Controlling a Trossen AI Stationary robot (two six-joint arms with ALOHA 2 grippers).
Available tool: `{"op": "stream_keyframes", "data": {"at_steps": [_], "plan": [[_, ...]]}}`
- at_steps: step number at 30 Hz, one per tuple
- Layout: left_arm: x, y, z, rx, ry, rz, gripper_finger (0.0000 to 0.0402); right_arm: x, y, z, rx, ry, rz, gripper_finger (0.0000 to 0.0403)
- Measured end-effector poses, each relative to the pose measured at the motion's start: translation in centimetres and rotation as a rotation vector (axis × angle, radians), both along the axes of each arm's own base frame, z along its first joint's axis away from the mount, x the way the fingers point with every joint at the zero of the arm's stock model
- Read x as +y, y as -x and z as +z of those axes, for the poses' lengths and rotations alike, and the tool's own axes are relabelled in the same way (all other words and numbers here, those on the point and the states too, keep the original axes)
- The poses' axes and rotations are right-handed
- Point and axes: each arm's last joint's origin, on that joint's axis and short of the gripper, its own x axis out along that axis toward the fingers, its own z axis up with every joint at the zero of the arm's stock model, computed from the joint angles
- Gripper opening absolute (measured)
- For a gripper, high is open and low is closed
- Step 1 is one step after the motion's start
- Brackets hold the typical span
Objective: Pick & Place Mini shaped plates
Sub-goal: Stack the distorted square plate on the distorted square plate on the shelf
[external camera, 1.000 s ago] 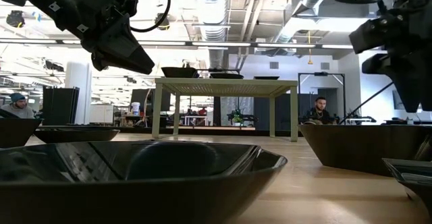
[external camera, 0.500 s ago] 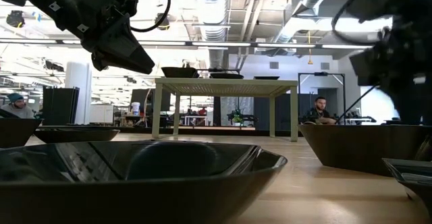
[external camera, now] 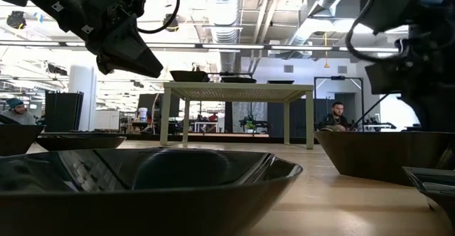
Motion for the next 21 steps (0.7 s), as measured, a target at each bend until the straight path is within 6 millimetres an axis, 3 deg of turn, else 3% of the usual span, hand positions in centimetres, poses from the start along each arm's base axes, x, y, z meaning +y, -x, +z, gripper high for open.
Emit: {"op": "stream_keyframes", "data": {"at_steps": [6, 13, 17, 21], "plan": [[-0.1, -0.3, 0.5, -0.058, 0.023, 0.000, 0.0104, 0.4, -0.8, 3.5, -0.107, -0.066, 0.057, 0.0003], [-0.7, -1.3, 2.7, -0.242, -0.128, -0.167, 0.0104, 0.9, -3.3, 8.5, -0.457, -0.068, 0.436, 0.0003], [-1.0, -1.6, 3.7, -0.324, -0.211, -0.282, 0.0104, 1.0, -5.1, 9.2, -0.612, -0.164, 0.678, 0.0002], [-1.1, -1.7, 3.7, -0.334, -0.214, -0.294, 0.0104, 0.6, -7.0, 8.5, -0.681, -0.146, 0.754, 0.0001]]}}
